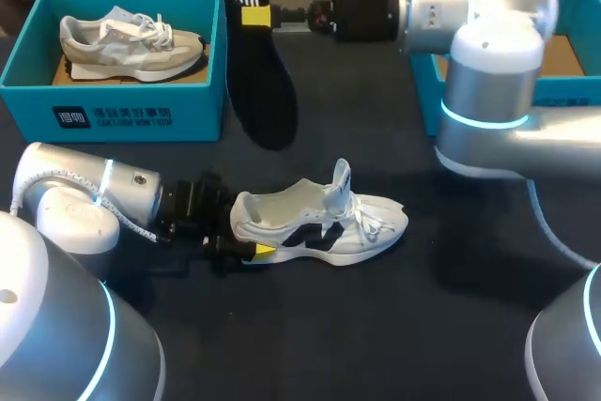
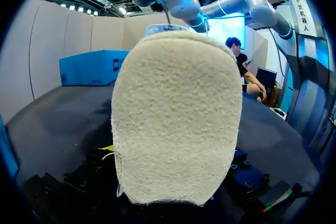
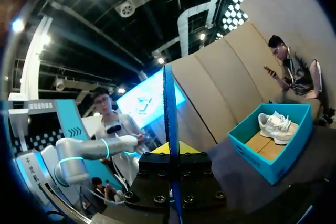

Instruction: Take the shoe out of the shoebox, open the shoe tongue, remove and reinsert the insole, then place the shoe into the shoebox

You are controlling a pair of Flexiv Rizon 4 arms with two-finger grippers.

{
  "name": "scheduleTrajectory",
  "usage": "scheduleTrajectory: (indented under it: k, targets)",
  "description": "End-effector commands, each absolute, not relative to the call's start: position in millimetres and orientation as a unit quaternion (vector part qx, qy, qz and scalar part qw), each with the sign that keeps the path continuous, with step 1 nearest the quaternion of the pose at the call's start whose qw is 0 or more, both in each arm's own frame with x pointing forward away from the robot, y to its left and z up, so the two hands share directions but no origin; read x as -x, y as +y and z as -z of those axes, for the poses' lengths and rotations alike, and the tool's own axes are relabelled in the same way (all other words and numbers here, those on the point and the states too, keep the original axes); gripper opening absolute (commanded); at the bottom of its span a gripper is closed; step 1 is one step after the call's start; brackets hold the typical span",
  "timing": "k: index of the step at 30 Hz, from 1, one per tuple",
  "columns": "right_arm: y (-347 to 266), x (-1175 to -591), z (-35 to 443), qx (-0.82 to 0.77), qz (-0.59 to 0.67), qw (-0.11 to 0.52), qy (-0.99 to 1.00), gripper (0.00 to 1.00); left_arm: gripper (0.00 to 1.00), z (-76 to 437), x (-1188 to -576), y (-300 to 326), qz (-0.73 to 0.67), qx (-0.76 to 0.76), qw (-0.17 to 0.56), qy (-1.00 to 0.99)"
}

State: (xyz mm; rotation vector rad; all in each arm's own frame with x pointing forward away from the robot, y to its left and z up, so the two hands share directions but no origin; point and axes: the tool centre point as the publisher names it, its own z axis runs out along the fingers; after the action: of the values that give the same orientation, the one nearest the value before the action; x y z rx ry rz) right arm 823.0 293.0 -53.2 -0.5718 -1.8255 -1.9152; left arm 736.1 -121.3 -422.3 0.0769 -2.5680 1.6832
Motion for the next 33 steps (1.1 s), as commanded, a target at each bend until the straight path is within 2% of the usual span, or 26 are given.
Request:
scheduleTrajectory:
  k: [1, 17, 33]
  targets:
    - [281, -800, 34, 0.268, 0.665, 0.166, -0.677, 0.00, 0.00, 426, -738, -124, -0.547, -0.025, 0.036, -0.836]
    - [254, -797, 0, 0.290, 0.590, 0.200, -0.727, 0.00, 0.00, 426, -738, -124, -0.547, -0.025, 0.036, -0.836]
    - [246, -747, -34, 0.340, 0.555, 0.218, -0.728, 0.00, 0.00, 426, -738, -124, -0.547, -0.025, 0.036, -0.836]
